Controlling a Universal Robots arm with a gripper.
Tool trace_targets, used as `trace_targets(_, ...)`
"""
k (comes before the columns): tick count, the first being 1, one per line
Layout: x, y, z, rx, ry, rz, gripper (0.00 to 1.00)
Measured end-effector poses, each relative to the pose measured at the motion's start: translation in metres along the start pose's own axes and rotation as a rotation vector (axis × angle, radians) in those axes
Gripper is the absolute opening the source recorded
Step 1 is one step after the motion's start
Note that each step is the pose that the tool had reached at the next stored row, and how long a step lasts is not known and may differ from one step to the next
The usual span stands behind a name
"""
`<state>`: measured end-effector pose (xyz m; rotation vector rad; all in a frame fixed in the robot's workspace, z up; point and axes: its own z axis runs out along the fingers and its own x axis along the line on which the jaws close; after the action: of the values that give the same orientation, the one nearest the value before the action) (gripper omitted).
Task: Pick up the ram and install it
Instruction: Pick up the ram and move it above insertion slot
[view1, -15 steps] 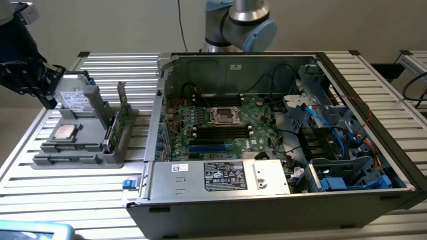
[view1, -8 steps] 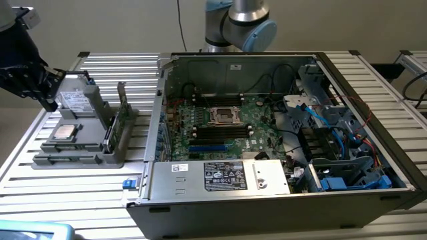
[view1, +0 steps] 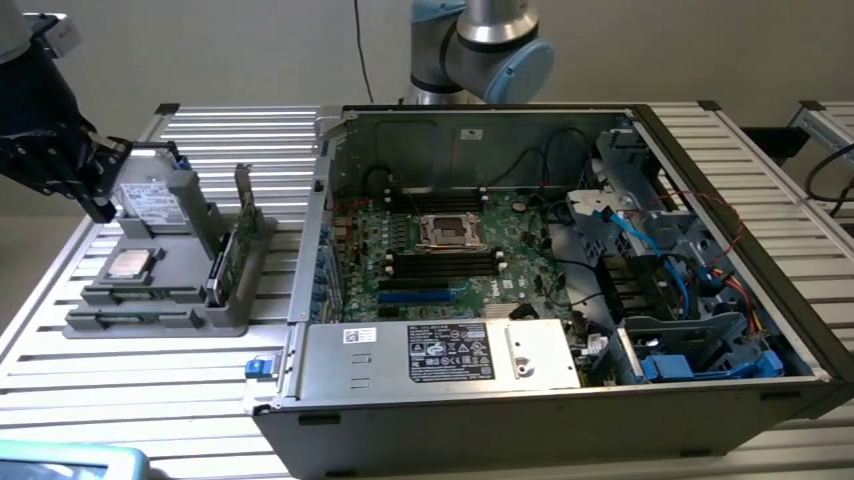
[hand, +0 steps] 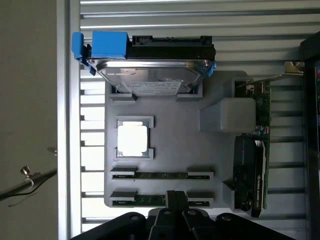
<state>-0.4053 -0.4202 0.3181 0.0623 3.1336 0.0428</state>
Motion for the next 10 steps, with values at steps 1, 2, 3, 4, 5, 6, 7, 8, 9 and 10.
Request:
trace_targets(1,0.0,0.0,0.0,0.0,0.0,0.0,0.11)
trace_targets(2,0.0,0.0,0.0,0.0,0.0,0.0,0.11)
trace_targets(3,0.0,-0.0001,0.0,0.0,0.0001,0.0,0.11)
trace_targets(4,0.0,-0.0002,0.0,0.0001,0.0002,0.0,0.11)
trace_targets(5,0.0,-0.0003,0.0,0.0002,0.0001,0.0,0.12)
trace_targets(6,0.0,-0.0003,0.0,0.0008,0.0,0.0,0.12)
trace_targets(7,0.0,-0.0003,0.0,0.0008,0.0,0.0,0.24)
trace_targets(8,0.0,-0.0003,0.0,0.0008,0.0,0.0,0.24)
trace_targets(9,0.0,-0.0003,0.0,0.0009,0.0,0.0,0.24)
trace_targets(10,0.0002,-0.0003,0.0003,0.0008,0.0,0.0,0.31)
